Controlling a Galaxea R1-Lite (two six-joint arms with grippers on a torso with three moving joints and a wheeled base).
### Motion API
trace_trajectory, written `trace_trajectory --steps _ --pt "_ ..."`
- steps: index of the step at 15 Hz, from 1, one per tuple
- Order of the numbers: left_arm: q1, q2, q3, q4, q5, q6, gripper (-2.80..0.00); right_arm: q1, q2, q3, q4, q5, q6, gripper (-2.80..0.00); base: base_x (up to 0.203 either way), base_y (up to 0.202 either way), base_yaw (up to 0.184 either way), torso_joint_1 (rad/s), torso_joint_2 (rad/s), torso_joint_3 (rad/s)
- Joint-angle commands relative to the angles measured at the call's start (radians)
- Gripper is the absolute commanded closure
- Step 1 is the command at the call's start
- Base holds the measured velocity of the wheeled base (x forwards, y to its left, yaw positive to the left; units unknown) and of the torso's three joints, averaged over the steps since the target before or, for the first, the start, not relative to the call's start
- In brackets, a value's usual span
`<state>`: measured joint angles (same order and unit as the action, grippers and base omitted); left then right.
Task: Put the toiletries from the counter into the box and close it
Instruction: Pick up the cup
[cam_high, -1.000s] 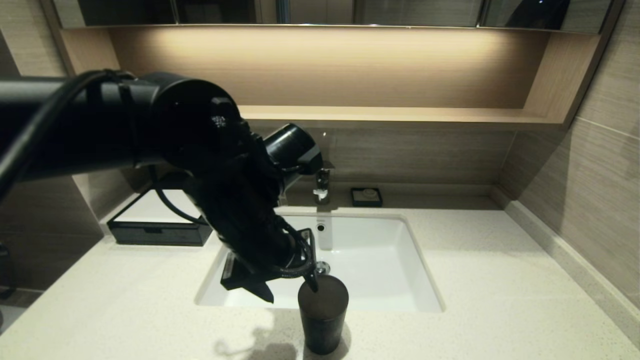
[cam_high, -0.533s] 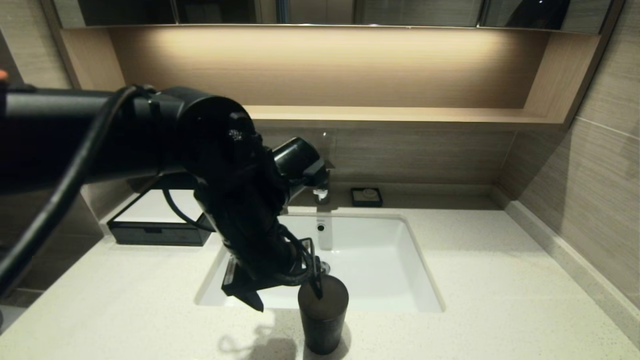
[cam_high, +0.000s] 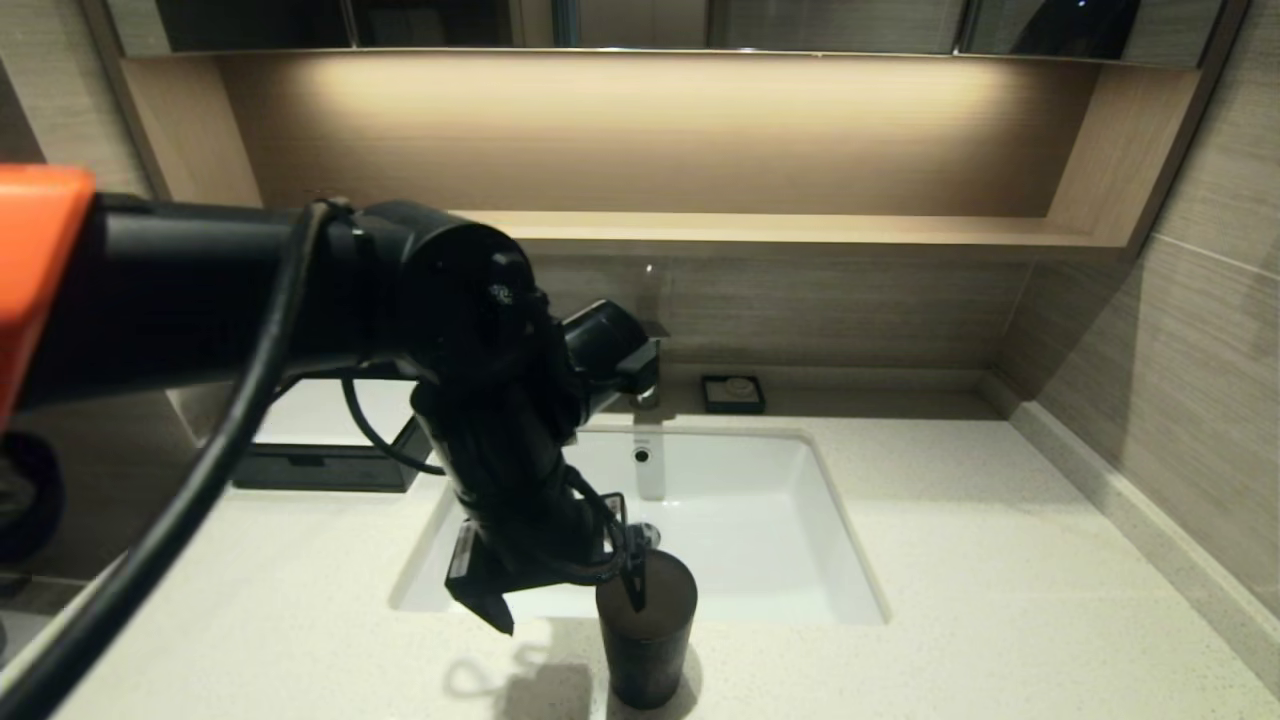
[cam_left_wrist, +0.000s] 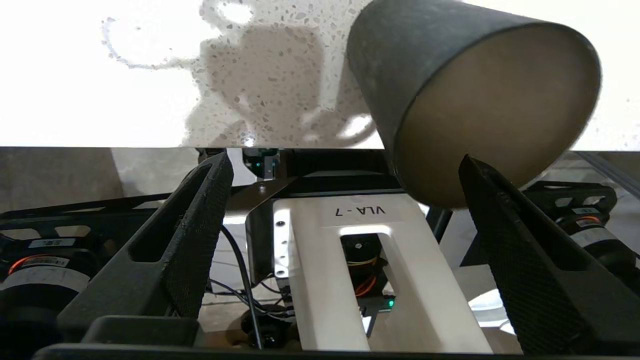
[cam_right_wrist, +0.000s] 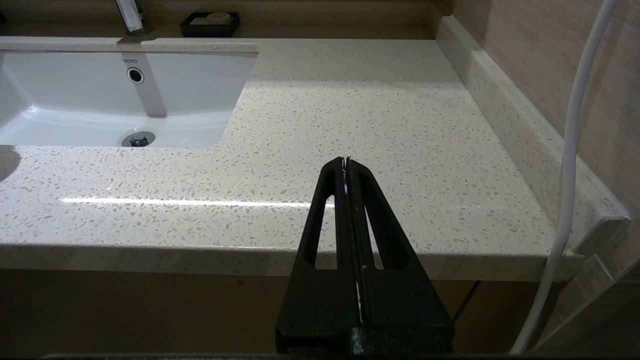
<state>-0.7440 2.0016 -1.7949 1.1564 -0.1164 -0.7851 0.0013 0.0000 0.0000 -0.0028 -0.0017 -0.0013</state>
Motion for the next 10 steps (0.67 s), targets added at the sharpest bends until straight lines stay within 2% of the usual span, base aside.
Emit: trace_trajectory --steps 1,9,10 --pt "0.000 0.031 0.000 0.006 0.001 -0.006 -2.80 0.000 0.000 0.001 0.000 0.000 0.000 0.00 0.000 0.000 0.000 0.000 0.00 0.000" --pt "0.000 0.056 0.000 0.006 0.001 -0.006 -2.80 0.000 0.000 0.002 0.000 0.000 0.000 0.00 0.000 0.000 0.000 0.000 0.00 0.000" --pt "0.000 0.061 0.000 0.006 0.001 -0.007 -2.04 0.000 0.000 0.002 0.000 0.000 0.000 0.00 0.000 0.000 0.000 0.000 0.00 0.000"
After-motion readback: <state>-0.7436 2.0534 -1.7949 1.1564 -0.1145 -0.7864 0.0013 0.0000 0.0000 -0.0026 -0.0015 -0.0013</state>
